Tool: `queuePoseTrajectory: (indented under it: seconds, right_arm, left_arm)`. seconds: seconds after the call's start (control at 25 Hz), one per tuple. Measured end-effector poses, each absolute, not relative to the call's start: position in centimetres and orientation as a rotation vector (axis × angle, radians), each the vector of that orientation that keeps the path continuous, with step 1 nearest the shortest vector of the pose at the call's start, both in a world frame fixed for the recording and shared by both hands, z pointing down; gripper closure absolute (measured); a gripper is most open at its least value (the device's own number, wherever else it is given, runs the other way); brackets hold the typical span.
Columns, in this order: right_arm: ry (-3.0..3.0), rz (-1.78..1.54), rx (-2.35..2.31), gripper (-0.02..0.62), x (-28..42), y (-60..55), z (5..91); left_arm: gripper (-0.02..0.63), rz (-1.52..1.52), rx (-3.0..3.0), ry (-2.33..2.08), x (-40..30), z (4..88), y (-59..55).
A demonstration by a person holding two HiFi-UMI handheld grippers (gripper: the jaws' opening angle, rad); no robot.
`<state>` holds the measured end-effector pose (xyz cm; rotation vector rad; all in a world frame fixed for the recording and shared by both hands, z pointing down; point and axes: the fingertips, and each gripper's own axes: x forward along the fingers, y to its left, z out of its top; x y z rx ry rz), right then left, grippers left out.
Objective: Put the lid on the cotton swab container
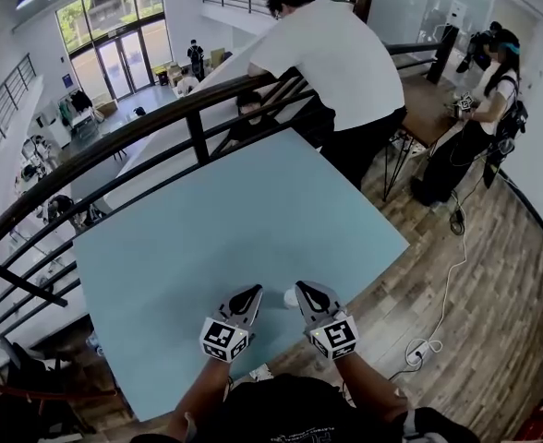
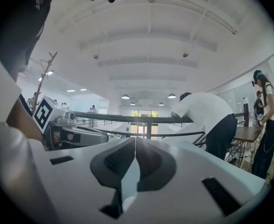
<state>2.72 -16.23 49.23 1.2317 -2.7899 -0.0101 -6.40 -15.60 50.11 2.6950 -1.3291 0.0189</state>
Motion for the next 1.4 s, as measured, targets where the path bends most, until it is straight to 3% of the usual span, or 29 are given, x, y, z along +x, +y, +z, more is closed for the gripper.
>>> queuePoseTrajectory:
  seconds: [0.68,1.28,1.4]
  right_arm:
    - [-2.735,0.098,1.329,0.575,3.6,-17.4,51.9]
    - [-2.688,0.165,1.342,0.575,4.7,-17.2,55.0]
    - [-2.682,0.177,1.334,0.575,5.0,-17.3,55.6]
  left_arm:
    - [0.595,-0.053,2.665,-1.207,-6.3,52.5,-16.5]
    - [0.592,0.100,2.691,-1.127,-3.3,57.4,-15.6]
    - [0.516,0.115,2.706,-1.082,-2.5,58.4,-15.5]
